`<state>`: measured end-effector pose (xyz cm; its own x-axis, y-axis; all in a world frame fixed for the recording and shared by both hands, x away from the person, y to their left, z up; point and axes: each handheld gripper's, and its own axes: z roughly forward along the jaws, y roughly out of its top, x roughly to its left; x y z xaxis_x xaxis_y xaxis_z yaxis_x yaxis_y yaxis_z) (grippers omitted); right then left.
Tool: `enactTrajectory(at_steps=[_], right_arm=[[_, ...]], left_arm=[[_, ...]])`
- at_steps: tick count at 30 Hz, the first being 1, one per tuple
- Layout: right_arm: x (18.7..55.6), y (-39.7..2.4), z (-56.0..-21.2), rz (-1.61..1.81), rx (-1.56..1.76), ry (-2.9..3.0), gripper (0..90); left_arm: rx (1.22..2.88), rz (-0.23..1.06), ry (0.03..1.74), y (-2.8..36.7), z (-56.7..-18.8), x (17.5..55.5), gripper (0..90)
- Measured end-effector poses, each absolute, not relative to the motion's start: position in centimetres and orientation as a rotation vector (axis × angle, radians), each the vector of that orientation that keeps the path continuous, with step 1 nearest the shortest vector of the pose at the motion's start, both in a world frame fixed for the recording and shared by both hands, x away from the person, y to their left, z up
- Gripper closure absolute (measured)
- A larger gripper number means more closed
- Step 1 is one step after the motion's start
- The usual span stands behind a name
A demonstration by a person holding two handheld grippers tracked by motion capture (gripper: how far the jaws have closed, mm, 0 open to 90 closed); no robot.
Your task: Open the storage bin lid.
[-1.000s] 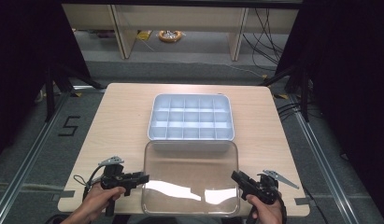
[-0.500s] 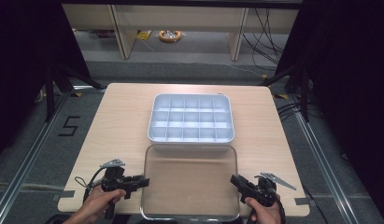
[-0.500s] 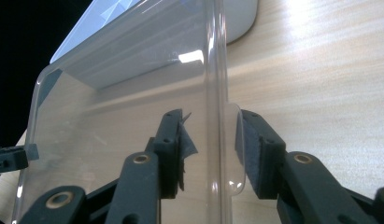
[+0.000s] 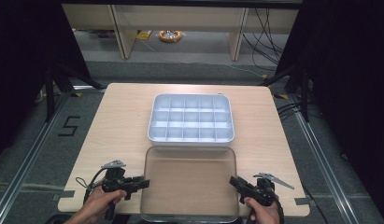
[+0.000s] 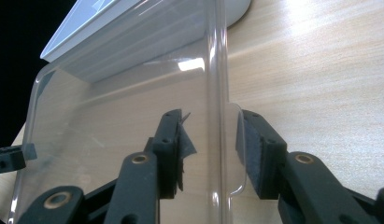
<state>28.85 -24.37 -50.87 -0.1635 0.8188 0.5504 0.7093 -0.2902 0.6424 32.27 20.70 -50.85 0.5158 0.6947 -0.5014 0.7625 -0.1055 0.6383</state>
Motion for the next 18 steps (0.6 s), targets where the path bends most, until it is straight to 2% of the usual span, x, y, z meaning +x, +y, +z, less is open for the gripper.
enactTrajectory(at_steps=[2,4,18], right_arm=[[28.93,-24.57,-50.98,1.475,1.926,1.825,61.9],[28.62,-23.97,-50.51,1.483,2.081,1.772,61.9],[29.44,-23.86,-51.37,1.412,2.014,1.808,61.4]], left_arm=[[1.837,-0.09,1.208,20.66,-50.9,32.3,59.0],[1.841,-0.092,1.217,20.54,-51.06,32.37,57.6],[1.859,-0.114,1.237,20.32,-51.6,32.83,54.1]])
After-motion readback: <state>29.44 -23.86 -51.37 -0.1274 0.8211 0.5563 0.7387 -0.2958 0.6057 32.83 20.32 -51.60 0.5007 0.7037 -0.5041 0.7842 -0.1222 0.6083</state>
